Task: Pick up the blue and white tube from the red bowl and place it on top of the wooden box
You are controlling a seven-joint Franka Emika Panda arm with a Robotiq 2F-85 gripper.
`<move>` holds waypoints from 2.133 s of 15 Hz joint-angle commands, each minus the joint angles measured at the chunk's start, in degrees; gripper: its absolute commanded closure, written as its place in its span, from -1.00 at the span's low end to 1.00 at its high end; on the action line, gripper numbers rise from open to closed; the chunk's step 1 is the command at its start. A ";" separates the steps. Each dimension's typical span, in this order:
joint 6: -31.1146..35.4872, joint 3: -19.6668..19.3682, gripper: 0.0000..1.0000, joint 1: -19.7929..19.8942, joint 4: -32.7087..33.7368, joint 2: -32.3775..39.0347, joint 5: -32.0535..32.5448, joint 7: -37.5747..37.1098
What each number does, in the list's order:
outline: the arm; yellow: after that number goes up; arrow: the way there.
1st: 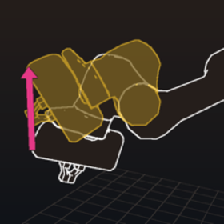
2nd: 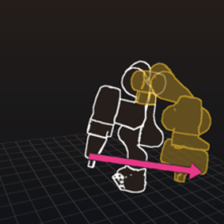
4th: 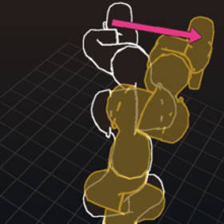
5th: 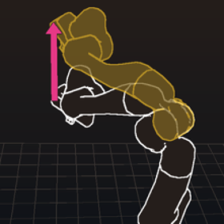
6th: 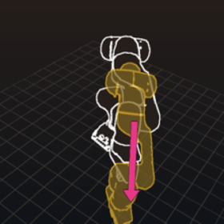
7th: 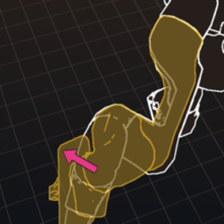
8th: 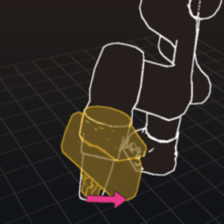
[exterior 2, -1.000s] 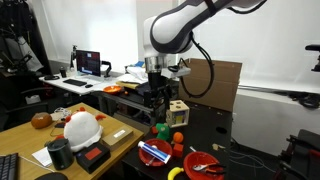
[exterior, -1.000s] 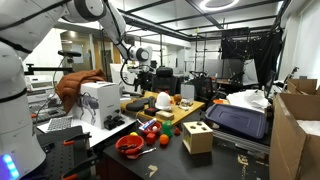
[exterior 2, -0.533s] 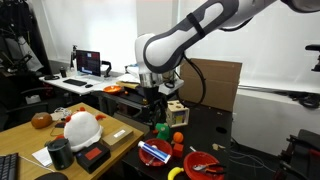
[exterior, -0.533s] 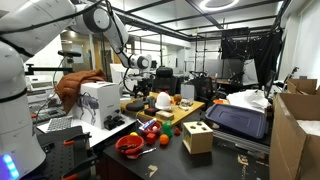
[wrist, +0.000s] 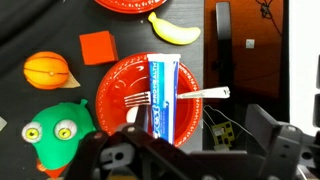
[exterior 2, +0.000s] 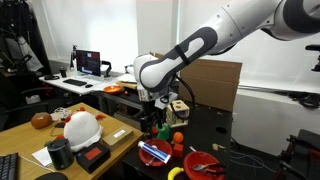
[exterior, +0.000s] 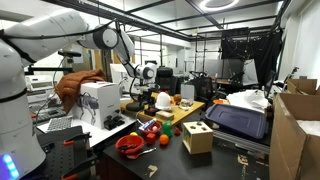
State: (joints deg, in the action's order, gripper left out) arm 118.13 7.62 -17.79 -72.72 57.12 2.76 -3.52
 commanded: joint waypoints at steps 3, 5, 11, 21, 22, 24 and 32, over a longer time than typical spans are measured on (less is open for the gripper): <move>-1.73 -0.48 -1.00 -0.31 15.64 13.35 -0.40 0.61; -2.19 -0.34 -1.00 -0.29 20.61 17.49 -0.13 0.23; -1.12 -2.28 -1.00 -0.30 30.77 24.36 0.22 0.43; -0.73 -2.17 -1.00 -0.23 33.77 27.52 -1.36 0.92; -0.59 -2.08 -1.00 -0.23 33.80 27.51 -1.41 1.06; -0.71 -2.09 -1.00 -0.29 33.74 27.51 -1.47 0.73; -0.89 -1.92 -1.00 -0.70 33.19 27.51 -1.95 0.57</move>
State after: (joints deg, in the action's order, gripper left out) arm 117.85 5.50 -18.48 -39.69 84.63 1.89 -3.52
